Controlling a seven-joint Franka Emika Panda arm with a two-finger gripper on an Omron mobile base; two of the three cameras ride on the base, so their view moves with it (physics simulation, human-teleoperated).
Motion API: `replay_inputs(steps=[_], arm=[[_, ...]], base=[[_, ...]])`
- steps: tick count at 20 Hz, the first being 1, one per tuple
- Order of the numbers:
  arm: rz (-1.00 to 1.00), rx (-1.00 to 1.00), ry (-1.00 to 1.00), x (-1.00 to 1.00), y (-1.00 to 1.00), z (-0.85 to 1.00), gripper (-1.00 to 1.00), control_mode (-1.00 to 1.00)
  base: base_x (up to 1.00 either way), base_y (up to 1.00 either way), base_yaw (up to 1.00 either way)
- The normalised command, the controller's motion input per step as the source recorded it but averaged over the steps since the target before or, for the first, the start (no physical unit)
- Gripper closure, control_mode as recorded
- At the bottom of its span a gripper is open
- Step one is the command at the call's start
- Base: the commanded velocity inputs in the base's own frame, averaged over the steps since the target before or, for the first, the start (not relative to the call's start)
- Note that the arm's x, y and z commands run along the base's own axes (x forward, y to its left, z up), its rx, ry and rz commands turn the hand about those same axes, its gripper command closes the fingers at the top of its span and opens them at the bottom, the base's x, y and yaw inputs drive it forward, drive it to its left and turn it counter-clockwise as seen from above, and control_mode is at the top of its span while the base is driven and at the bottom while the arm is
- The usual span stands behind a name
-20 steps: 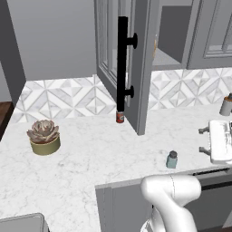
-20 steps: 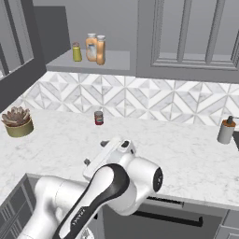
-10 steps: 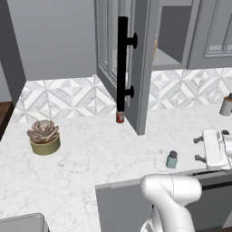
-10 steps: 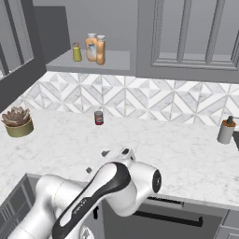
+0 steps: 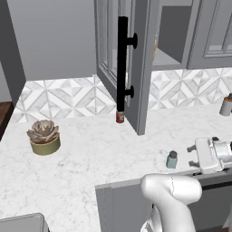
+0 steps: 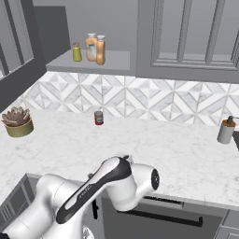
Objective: Put the shaker and condiment bottle from the counter next to their counterparts in the cabinet.
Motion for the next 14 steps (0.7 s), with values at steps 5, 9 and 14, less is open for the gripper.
replay_inputs(steps=[5,9,14], arm=[[0.05,0.0,0.19,0.32,-0.04,-0.39,-1.0,-1.0],[0.07,0.03,0.14,0.31,-0.28,-0.25,-1.0,-1.0],[0.08,0.05,0.09,0.22,-0.23,-0.25,-1.0,-1.0]], base=[[0.0,0.0,0.0],[0.0,0.0,0.0],[0.0,0.0,0.0]])
